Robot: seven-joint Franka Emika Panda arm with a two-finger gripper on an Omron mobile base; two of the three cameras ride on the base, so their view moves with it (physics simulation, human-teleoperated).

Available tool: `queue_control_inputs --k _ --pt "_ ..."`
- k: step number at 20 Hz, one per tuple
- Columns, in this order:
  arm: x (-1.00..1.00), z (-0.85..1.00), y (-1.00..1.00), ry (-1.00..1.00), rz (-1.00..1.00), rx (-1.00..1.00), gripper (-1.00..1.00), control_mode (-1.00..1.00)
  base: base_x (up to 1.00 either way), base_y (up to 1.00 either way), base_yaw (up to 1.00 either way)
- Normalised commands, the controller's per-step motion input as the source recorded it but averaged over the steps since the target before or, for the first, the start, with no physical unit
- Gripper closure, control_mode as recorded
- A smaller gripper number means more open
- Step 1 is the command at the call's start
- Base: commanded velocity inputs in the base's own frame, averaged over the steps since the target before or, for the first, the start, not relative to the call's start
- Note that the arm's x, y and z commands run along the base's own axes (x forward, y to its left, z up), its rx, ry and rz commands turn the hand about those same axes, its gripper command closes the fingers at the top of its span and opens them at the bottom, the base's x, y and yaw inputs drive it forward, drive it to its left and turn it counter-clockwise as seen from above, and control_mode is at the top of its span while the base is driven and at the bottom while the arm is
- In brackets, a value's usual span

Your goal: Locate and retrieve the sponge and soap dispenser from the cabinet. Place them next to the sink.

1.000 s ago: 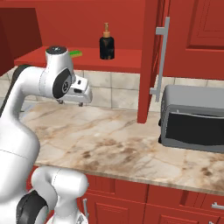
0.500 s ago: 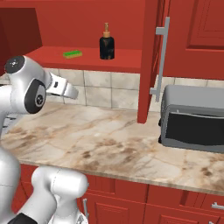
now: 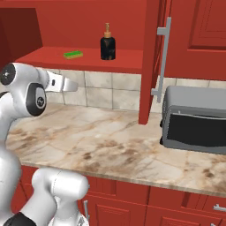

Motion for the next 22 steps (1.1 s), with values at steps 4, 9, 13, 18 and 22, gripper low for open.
queue_control_inputs --k 4,9,13,18,22 --pt "0.48 0.32 -0.09 0.05 0.04 0.03 -1.0 -1.0 0.0 0.0 0.0" --pt "0.39 0.39 -0.15 0.16 0.0 0.05 -1.0 -1.0 0.0 0.0 0.0" --pt "0.23 0.33 -0.09 0.05 -0.02 0.05 -1.0 -1.0 0.0 0.0 0.0" --pt "0.13 0.39 -0.13 -0.01 -0.06 0.05 -1.0 -1.0 0.0 0.0 0.0" --pt "0.25 0.04 -0.25 -0.01 -0.06 0.0 -1.0 -1.0 0.0 0.0 0.0"
